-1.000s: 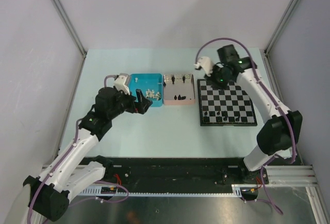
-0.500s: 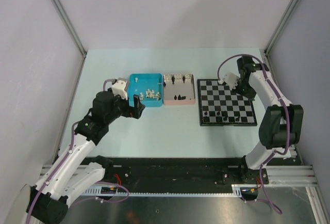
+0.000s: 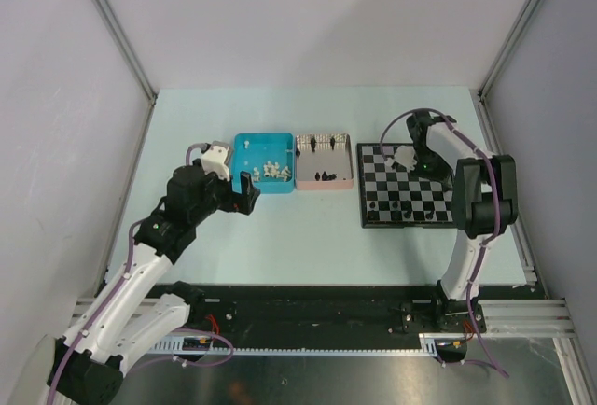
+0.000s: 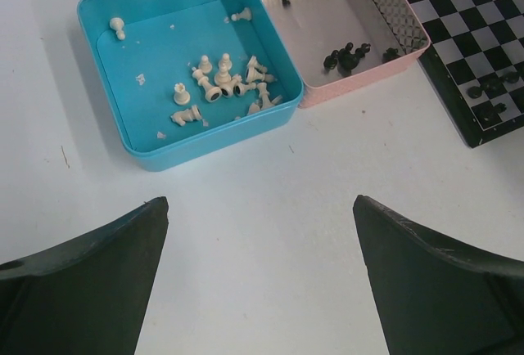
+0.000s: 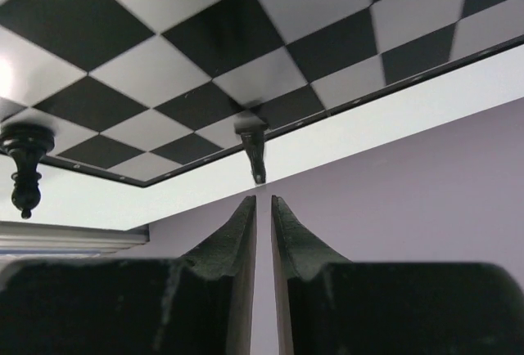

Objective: Set up the chess pieces on the board

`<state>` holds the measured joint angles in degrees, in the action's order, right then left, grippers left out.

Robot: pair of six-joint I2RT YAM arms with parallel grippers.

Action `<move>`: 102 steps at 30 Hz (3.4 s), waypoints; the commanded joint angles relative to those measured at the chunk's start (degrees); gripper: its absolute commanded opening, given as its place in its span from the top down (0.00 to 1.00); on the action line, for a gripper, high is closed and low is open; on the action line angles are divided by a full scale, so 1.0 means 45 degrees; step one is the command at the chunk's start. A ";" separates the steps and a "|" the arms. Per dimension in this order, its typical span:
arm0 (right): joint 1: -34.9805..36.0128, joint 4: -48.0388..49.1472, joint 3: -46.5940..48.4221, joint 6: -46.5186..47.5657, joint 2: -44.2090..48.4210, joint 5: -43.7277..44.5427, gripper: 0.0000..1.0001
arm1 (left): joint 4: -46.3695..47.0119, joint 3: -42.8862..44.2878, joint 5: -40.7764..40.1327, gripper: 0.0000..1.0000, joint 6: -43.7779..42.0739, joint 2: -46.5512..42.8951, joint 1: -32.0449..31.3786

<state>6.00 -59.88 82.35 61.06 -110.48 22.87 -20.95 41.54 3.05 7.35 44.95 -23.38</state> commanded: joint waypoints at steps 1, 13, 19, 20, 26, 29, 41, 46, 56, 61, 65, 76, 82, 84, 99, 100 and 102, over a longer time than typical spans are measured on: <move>0.0404 -0.0424 0.1133 -0.0326 -0.0468 0.0074 0.82 | 0.0046 -0.0090 -0.0189 0.00 -0.0385 -0.0223 0.0077; 0.0543 -0.1516 0.3551 -0.2079 -0.0647 -0.2324 0.76 | 0.0027 -0.0090 -0.0189 0.00 -0.0384 -0.0164 0.0077; -0.1640 -0.0935 0.2821 -0.3840 0.1090 -0.7225 0.64 | 0.0065 -0.0090 -0.0190 0.00 -0.0423 -0.0301 0.0077; -0.1994 -0.0275 0.2292 -0.4132 0.1673 -0.7811 0.64 | 0.0046 -0.0071 -0.0189 0.00 -0.0404 -0.0320 0.0077; -0.3871 0.1546 -0.0035 -0.4818 0.2559 -1.0470 0.63 | 0.0046 -0.0071 -0.0150 0.00 -0.0423 -0.0282 0.0077; -0.4048 0.1879 -0.0096 -0.4896 0.2247 -1.0493 0.63 | 0.0046 -0.0071 -0.0189 0.00 -0.0423 -0.0282 0.0078; -0.4068 0.2681 -0.0096 -0.4741 0.0918 -0.9284 0.62 | 0.0046 -0.0090 -0.0326 0.00 -0.0443 -0.0243 0.0097; -0.4068 0.2798 -0.0096 -0.4623 0.0878 -0.8970 0.61 | 0.0046 -0.0090 -0.0326 0.00 -0.0443 -0.0243 0.0097; -0.4068 0.2700 -0.0116 -0.4564 0.0292 -0.8618 0.62 | 0.0046 -0.0090 -0.0346 0.00 -0.0462 -0.0262 0.0097; -0.4068 0.2545 -0.0116 -0.4467 0.0350 -0.8599 0.67 | 0.0046 -0.0090 -0.0346 0.00 -0.0463 -0.0223 0.0097; -0.4068 0.2427 -0.0116 -0.4409 0.0390 -0.8638 0.81 | 0.0046 -0.0090 -0.0346 0.00 -0.0443 -0.0243 0.0097; -0.4087 0.2095 -0.0447 -0.4467 0.1444 -0.8969 0.92 | 0.0065 -0.0090 -0.0326 0.00 -0.0424 -0.0282 0.0097; -0.4068 0.1959 -0.0662 -0.4506 0.2030 -0.9028 0.93 | 0.0046 -0.0090 -0.0248 0.00 -0.0423 -0.0301 0.0097; -0.4068 0.1842 -0.0701 -0.4506 0.2089 -0.9106 0.93 | 0.0046 -0.0090 -0.0287 0.00 -0.0423 -0.0301 0.0097; -0.4087 0.1080 -0.2478 -0.4330 0.3261 -0.8931 0.93 | 0.0046 -0.0090 -0.0150 0.00 -0.0424 -0.0321 0.0097; -0.4087 0.1079 -0.2517 -0.4349 0.3319 -0.8931 0.93 | 0.0046 -0.0090 -0.0150 0.00 -0.0423 -0.0321 0.0097; -0.4087 0.1099 -0.2693 -0.4369 0.3456 -0.8931 0.93 | 0.0065 -0.0090 -0.0131 0.00 -0.0423 -0.0301 0.0097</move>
<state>-12.34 -53.95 71.00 40.80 -98.21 -17.37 -21.19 41.23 1.80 6.96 44.34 -23.33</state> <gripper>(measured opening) 0.093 0.996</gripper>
